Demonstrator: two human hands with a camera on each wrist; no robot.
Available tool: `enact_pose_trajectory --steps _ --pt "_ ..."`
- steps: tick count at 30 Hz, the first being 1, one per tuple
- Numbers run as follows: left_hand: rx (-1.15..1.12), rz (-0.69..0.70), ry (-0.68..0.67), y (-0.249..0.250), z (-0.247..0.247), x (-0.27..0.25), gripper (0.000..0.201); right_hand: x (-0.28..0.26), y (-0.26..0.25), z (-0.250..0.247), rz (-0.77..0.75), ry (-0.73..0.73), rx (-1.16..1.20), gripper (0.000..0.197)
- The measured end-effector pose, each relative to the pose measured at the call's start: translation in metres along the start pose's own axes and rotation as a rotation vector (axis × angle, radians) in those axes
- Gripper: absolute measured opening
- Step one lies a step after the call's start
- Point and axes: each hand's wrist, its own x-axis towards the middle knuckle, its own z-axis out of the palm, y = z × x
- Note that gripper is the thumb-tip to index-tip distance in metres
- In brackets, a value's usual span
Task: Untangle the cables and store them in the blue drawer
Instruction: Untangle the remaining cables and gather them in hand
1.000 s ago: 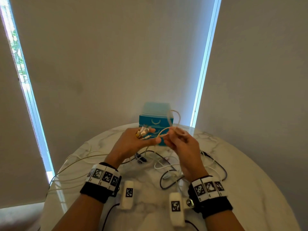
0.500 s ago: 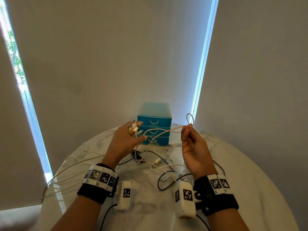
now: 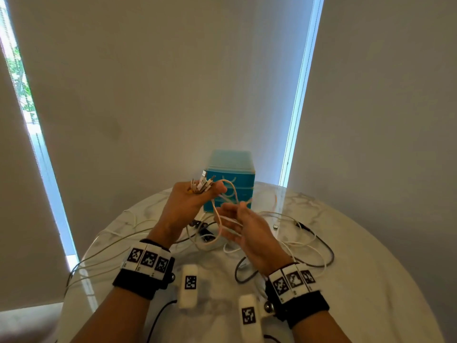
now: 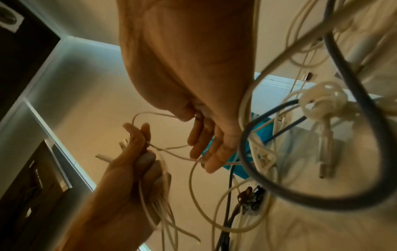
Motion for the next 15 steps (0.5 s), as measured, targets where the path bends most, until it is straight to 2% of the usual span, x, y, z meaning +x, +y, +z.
enact_pose_trajectory --steps 3,6,8,9,11,13,15 --pt "-0.044 -0.006 -0.005 0.008 0.001 -0.004 0.019 0.003 0.006 0.001 -0.017 -0.080 -0.196 0.031" --pt "-0.126 -0.021 0.079 0.008 -0.001 -0.003 0.023 -0.001 0.005 -0.004 -0.071 -0.158 -0.458 0.019" --pt "-0.174 -0.044 0.152 0.005 -0.005 -0.001 0.031 -0.004 -0.001 -0.008 -0.189 -0.052 -0.510 0.017" --pt "-0.180 -0.068 0.187 0.003 -0.008 0.000 0.033 -0.005 -0.005 -0.011 -0.268 0.037 -0.458 0.016" --pt "-0.145 -0.101 0.183 0.001 -0.012 0.001 0.030 -0.003 -0.018 -0.021 -0.391 0.192 -0.158 0.016" --pt "-0.100 -0.135 0.162 -0.003 -0.012 0.002 0.028 -0.002 -0.033 -0.031 -0.398 0.271 0.204 0.019" --pt "-0.085 -0.157 0.184 -0.005 -0.010 0.003 0.029 -0.004 -0.044 -0.041 -0.348 0.319 0.418 0.022"
